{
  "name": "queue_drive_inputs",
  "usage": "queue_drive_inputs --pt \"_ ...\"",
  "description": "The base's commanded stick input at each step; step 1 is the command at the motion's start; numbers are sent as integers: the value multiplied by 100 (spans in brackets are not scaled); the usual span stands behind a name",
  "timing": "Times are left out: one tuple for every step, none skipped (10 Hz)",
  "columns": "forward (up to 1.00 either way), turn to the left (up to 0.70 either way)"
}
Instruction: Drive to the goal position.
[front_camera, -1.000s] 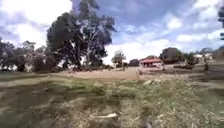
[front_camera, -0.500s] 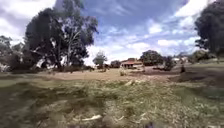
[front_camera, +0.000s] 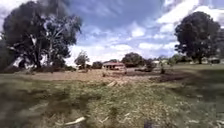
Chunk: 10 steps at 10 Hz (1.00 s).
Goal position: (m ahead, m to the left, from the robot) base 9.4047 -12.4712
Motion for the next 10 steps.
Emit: queue_drive_inputs --pt "0 -70" --pt "0 -70" --pt "0 -70" --pt "0 -70" --pt "0 -70" --pt "0 -70" --pt "0 -70" --pt "0 -70" --pt "0 -70" --pt "0 -70"
